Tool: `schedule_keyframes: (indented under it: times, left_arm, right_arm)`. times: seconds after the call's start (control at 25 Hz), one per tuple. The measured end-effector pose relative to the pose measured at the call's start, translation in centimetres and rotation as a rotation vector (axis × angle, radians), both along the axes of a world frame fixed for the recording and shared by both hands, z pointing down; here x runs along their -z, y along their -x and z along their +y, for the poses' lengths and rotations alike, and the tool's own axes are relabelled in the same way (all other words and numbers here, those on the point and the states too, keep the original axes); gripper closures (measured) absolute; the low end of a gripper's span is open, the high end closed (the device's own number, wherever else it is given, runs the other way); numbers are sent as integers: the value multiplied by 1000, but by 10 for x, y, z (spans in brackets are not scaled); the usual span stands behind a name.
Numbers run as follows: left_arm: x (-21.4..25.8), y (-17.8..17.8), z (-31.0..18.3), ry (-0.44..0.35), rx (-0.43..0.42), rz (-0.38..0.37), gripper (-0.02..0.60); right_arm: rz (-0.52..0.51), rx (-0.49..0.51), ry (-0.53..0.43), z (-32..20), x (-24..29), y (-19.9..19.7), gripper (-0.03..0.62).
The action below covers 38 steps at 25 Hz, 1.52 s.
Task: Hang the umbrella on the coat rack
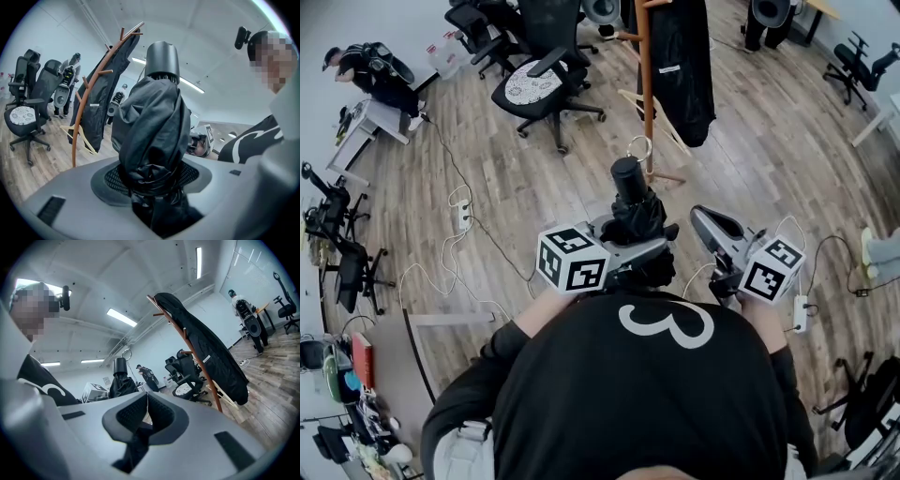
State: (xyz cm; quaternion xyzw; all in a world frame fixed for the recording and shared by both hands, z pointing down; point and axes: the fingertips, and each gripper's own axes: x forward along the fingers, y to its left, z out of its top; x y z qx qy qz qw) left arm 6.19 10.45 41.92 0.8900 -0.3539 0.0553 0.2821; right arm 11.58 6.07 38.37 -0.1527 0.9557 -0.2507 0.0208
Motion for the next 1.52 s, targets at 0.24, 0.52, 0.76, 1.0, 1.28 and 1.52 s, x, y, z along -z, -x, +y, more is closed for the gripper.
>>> schedule_keyframes:
  times: [0.24,0.52,0.76,1.0,1.28,1.52]
  left_arm:
    - [-4,13,-26,18,3,8,310]
    - [-8,34,-66,46,0,16,310]
    - [-9,54,-111,70,-13,16,310]
    - [-13,72,-149,91,-33,17,310]
    - [-17,92,-194,106,-47,31,310]
    - [-16,106,-224,115,-70,42,308]
  right_arm:
    - [4,-6,9,-26,-2,12,566]
    - [18,-10,36,-64,-8,33,566]
    - [22,-26,58,-110,-9,53,566]
    - [27,-45,77,-149,-12,71,566]
    - [45,-72,92,-189,-16,88,566]
    - [52,-98,97,-217,-15,101,566]
